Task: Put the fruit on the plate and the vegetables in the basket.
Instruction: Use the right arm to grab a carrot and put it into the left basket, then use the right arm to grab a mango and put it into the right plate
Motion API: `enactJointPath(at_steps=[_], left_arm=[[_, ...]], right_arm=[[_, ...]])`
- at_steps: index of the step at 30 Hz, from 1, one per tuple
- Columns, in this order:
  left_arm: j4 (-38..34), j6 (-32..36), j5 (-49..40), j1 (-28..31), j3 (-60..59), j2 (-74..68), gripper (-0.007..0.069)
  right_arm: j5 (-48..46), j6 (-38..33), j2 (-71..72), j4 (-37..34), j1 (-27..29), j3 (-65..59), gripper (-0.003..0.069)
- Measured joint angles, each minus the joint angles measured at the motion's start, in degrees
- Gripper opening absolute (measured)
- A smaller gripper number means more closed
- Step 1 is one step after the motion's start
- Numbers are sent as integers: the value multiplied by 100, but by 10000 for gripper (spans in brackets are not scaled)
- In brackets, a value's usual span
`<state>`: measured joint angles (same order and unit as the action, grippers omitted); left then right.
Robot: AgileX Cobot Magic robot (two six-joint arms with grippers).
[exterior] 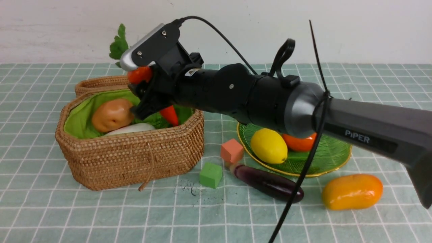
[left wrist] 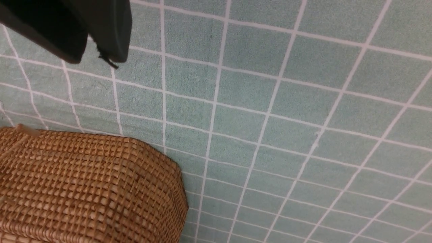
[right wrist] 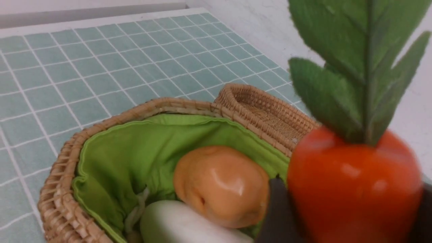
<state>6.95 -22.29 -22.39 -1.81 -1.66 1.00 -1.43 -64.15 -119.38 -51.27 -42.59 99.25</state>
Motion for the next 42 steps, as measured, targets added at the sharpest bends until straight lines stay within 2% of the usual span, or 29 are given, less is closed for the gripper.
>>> enactJointPath(at_steps=[1,4,8,11,12,14,15,17,18,19,20,22,23,25,28,34,40,42], left_arm=[[0,0,0,0,0,0,115],[0,0,0,0,0,0,121],[0,0,0,0,0,0,124],[0,0,0,0,0,0,128],[0,0,0,0,0,0,128],[0,0,0,0,0,0,131],[0,0,0,0,0,0,132],[0,0,0,0,0,0,133],[0,0,0,0,0,0,133],[0,0,0,0,0,0,133],[0,0,0,0,0,0,133],[0,0,5,0,0,0,134],[0,0,5,0,0,0,134],[0,0,5,0,0,0,135],[0,0,5,0,0,0,141],[0,0,5,0,0,0,144],[0,0,5,0,0,0,150],[0,0,5,0,0,0,154]], right_arm=[[-95,0,0,-29,0,0,543],[-586,0,70,-34,0,0,629],[-1885,0,380,87,52,0,650],[-3494,25,832,588,206,0,631],[-3597,49,863,688,233,0,627],[-4954,291,1260,1506,480,0,603],[-5047,342,1315,1579,502,0,602],[-6091,708,1631,2602,823,0,591],[-6159,743,1631,2679,849,0,591],[-6578,1046,1772,3162,1068,0,589],[-6662,1085,1800,3281,1124,0,589],[-6900,1736,1966,3846,1498,-6,589],[-6900,1736,1978,3867,1526,-13,589],[-6908,2102,2146,4009,1910,-174,588],[-6921,2158,2332,4009,2411,-586,587],[-6891,1559,2415,4028,3066,-1764,587],[-6524,847,2415,4347,3220,-2671,587],[-6029,635,2415,4539,3227,-2850,587]])
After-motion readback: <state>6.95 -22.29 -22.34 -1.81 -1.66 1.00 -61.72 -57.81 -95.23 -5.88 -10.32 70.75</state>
